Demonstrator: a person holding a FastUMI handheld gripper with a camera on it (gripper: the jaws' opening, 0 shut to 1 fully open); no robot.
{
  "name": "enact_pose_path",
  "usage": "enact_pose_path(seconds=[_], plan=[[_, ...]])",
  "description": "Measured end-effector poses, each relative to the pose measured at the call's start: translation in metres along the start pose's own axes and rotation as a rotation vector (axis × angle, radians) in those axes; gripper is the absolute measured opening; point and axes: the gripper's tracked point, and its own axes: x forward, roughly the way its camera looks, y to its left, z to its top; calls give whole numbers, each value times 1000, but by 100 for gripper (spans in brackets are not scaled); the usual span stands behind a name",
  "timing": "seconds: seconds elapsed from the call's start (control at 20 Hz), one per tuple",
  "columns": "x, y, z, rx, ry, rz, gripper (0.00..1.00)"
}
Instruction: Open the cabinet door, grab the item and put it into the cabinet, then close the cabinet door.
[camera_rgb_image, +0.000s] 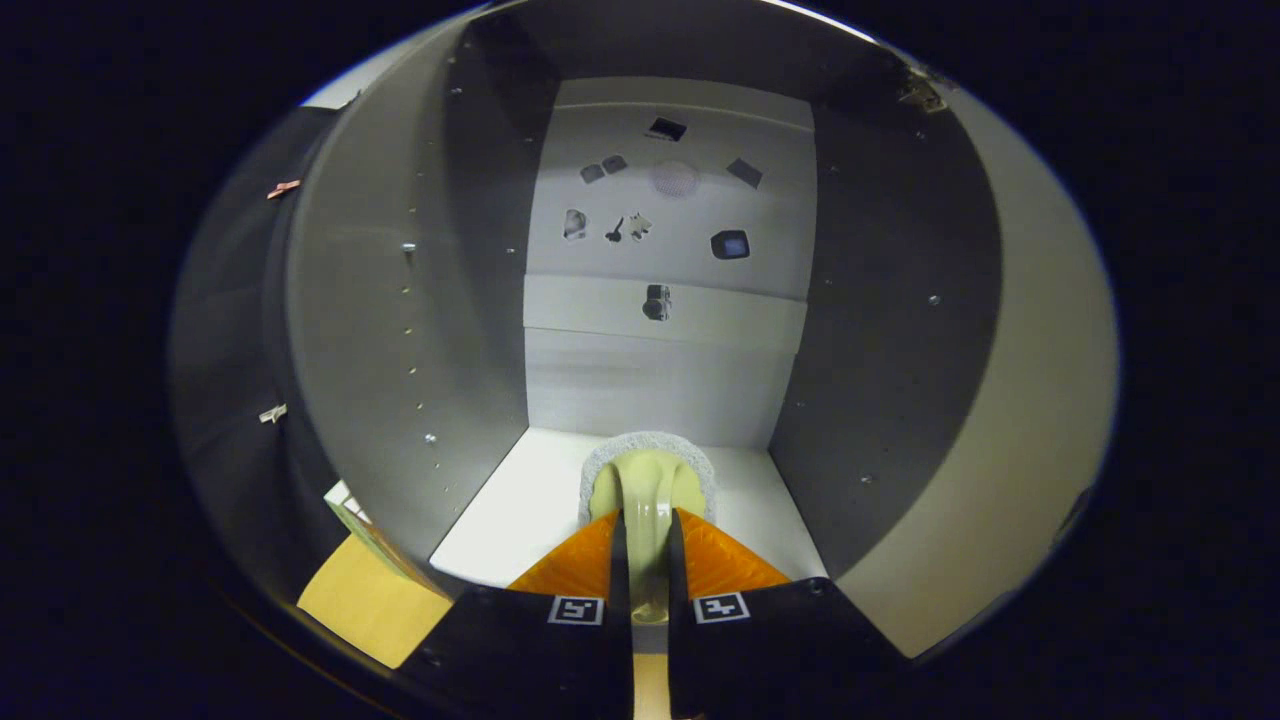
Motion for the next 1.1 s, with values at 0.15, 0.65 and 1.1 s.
enact_pose_path(seconds=[0.15,0.65,1.1], plan=[[38,-5,-14,27,48,-8,18],[87,-4,-22,71,44,7,18],[112,-3,-47,42,98,12,26]])
